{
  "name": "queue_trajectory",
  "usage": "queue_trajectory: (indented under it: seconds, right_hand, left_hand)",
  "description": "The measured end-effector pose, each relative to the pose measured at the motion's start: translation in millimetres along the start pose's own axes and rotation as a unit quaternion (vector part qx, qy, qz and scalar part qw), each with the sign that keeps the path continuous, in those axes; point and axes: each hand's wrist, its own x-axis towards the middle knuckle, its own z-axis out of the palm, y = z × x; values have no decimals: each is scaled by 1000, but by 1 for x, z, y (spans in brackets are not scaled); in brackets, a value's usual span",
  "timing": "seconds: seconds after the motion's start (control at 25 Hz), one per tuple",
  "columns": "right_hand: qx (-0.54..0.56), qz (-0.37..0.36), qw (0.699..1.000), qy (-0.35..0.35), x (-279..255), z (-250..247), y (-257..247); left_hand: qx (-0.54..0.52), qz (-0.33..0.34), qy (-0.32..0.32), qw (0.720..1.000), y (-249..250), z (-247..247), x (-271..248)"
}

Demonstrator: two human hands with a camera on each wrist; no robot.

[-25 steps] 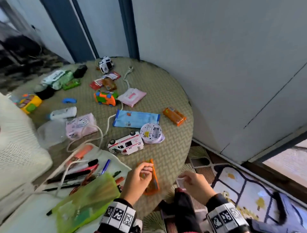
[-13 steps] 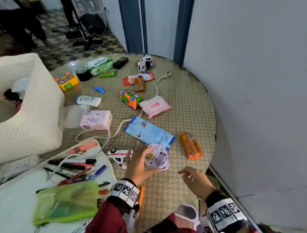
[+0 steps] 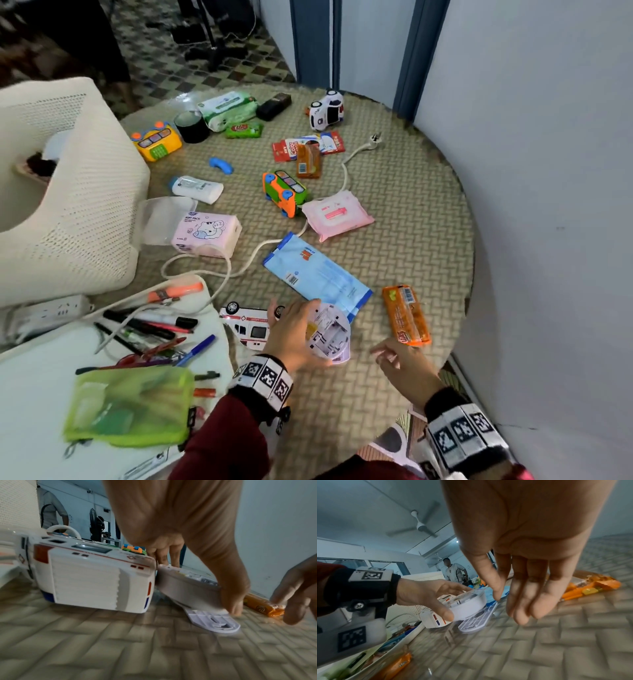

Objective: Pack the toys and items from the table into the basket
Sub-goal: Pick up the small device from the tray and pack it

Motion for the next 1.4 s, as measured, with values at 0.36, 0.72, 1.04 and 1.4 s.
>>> queue_trajectory:
  seconds: [0.36,0.72,1.04,1.4]
  right_hand:
    - [-51,-43,997,29,42,47,-23]
    - [-177,70,975,113,45,92,-48]
    - [68,54,992,96,16,72,-78]
    - [330,-159,927,85,-1,34,-158]
  left_hand:
    - [-339,-2,192,921,-30,-43,-22]
    - [-359,-20,233,903,-54,-64,-71]
    - [-383,12,234,893,-91,-82,-103]
    - [-387,44,190,901,-91,-89,-111]
